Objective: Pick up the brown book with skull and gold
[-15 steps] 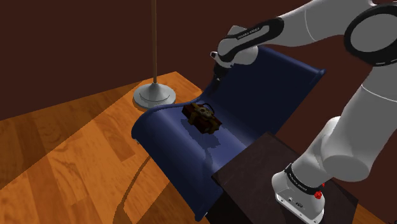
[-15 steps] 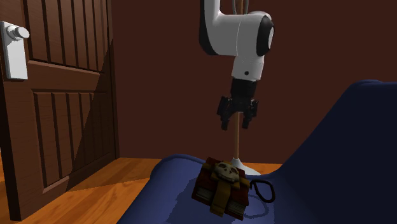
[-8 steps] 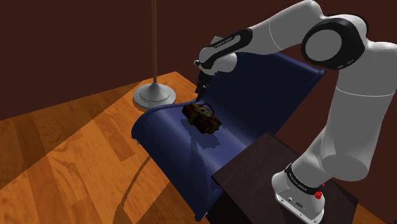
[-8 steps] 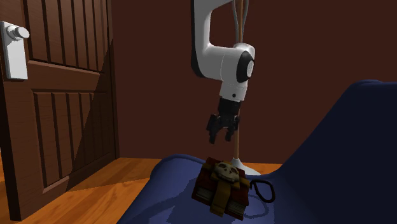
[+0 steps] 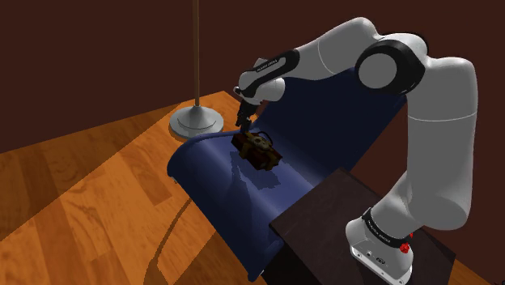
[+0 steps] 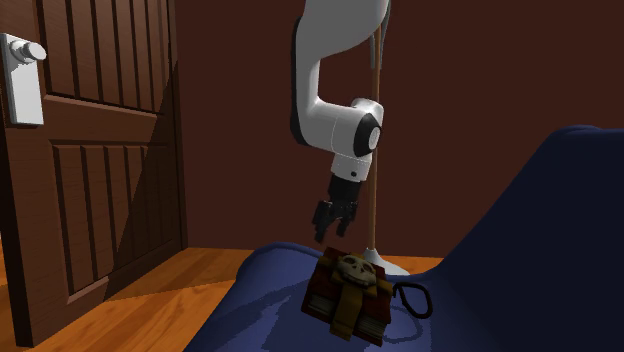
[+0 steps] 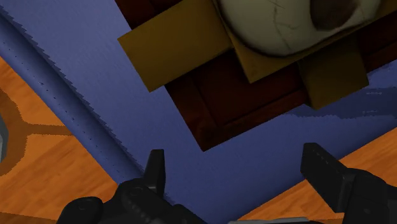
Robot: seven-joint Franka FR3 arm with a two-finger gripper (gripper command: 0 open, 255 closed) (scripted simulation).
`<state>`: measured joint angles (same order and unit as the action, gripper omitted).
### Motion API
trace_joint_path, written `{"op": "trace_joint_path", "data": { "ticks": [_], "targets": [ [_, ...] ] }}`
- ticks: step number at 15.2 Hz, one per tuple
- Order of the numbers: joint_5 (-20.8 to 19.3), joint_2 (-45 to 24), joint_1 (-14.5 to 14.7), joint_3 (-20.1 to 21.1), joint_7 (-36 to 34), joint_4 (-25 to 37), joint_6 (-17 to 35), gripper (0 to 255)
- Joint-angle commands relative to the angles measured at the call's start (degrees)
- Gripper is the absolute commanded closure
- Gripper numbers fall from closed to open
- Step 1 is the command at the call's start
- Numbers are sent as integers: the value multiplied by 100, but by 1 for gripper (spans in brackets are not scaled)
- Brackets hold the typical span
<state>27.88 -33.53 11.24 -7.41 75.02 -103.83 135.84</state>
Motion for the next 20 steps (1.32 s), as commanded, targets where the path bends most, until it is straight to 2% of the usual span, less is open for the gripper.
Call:
{"op": "trace_joint_path", "data": {
  "ticks": [1, 5, 6, 15, 20],
  "targets": [
    [45, -123, -24, 31, 63, 29, 86, 0],
    [101, -269, -48, 70, 127, 52, 204, 0],
    [98, -277, -43, 70, 118, 67, 199, 255],
    [101, -269, -48, 69, 127, 53, 204, 255],
    [-8, 12, -3, -4, 2, 14, -27, 255]
  ]
}}
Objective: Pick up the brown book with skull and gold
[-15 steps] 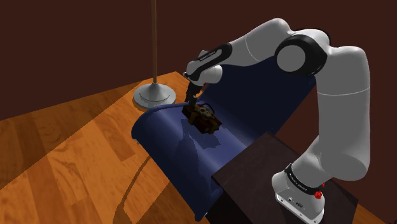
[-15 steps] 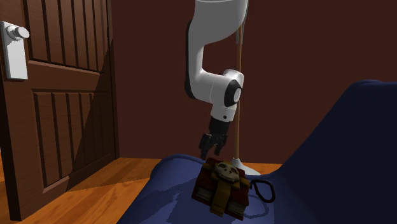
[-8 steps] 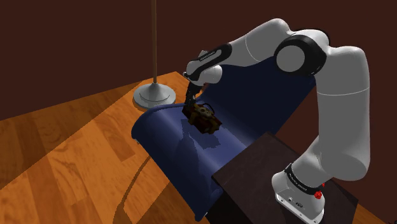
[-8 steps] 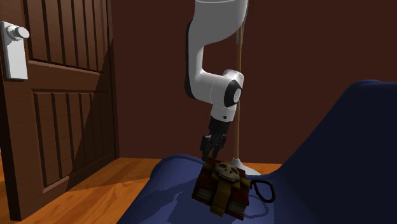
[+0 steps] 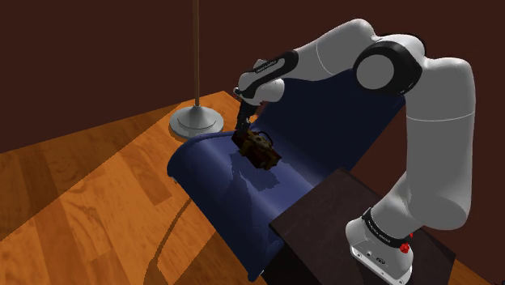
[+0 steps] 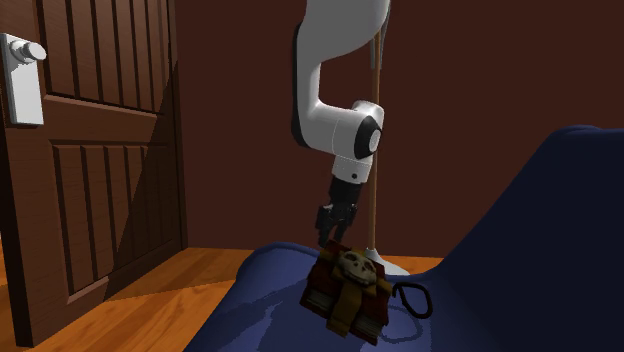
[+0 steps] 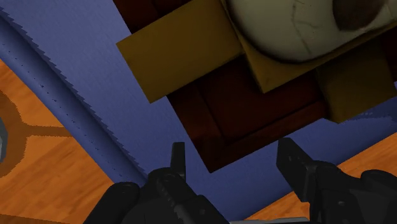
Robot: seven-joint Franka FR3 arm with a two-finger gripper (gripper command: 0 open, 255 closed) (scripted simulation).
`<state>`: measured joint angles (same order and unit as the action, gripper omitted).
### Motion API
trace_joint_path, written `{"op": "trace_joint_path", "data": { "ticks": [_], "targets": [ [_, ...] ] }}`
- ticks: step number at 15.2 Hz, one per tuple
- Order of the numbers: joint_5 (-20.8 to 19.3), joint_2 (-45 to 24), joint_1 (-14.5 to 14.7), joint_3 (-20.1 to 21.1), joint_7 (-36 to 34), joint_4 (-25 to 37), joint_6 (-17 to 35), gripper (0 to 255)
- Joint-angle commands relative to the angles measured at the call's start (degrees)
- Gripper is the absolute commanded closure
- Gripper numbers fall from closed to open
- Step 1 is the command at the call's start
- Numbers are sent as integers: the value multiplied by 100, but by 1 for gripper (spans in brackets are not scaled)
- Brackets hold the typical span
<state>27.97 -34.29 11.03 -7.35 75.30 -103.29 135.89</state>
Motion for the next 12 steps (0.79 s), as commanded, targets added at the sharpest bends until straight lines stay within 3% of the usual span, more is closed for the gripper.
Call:
{"op": "trace_joint_path", "data": {
  "ticks": [1, 12],
  "targets": [
    [-39, 142, 27, -24, -52, -44, -80, 255],
    [-245, 606, 93, -140, -288, -21, -538, 255]
  ]
}}
